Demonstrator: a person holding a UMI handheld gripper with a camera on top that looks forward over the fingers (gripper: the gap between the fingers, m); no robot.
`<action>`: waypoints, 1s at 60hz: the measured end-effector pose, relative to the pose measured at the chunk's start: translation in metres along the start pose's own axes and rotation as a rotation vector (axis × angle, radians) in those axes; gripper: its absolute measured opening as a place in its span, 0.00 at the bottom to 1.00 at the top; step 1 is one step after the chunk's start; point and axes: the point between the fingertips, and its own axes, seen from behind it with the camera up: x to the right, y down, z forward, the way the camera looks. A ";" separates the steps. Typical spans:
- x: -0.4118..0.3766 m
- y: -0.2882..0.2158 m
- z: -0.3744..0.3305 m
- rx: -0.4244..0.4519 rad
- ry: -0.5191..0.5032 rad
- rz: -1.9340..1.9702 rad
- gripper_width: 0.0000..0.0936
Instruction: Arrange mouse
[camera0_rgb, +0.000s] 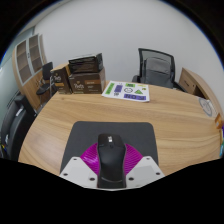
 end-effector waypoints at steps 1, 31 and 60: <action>0.000 0.002 0.002 -0.001 0.004 -0.002 0.29; 0.015 -0.008 -0.037 0.022 0.068 0.036 0.91; 0.149 -0.002 -0.310 0.132 0.230 0.118 0.92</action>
